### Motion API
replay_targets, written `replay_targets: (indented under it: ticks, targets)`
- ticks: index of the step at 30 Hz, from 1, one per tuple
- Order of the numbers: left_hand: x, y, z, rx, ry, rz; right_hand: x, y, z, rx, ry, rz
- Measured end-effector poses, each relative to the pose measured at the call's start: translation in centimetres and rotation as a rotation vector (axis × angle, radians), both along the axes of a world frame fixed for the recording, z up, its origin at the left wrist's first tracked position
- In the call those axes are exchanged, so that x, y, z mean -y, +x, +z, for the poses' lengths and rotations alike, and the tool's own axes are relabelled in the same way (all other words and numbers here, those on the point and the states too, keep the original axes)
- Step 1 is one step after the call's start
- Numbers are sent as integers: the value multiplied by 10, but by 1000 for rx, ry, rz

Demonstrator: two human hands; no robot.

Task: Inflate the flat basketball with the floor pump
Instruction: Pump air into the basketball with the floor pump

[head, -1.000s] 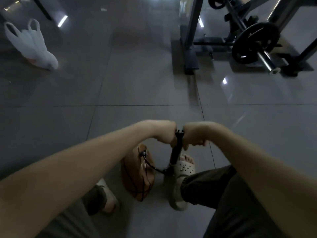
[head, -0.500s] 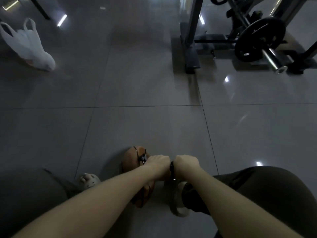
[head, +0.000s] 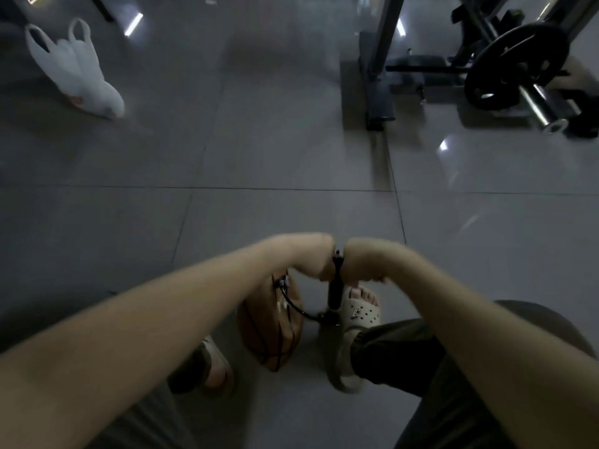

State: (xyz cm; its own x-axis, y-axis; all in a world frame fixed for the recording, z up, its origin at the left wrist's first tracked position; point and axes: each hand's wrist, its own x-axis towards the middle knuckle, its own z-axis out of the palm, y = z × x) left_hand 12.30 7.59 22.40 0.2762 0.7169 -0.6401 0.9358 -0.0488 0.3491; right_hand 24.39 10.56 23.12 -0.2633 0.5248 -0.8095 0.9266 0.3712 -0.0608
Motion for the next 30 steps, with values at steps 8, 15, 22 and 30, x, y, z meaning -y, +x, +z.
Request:
replay_targets:
  ticks: [8,15,22,30]
  targets:
    - [34,23,-115,-35,124,36,33,18,-99,11,149,-36]
    - [14,13,-63,-31,-56,-1,13,10,-42,49,-110,-25]
    - [-39,-10,37,38,-83,84,-32,7,53,-131,-45,-102]
    - [14,21,-75,-99,-55,48,22,15,-73,-32,47,-84]
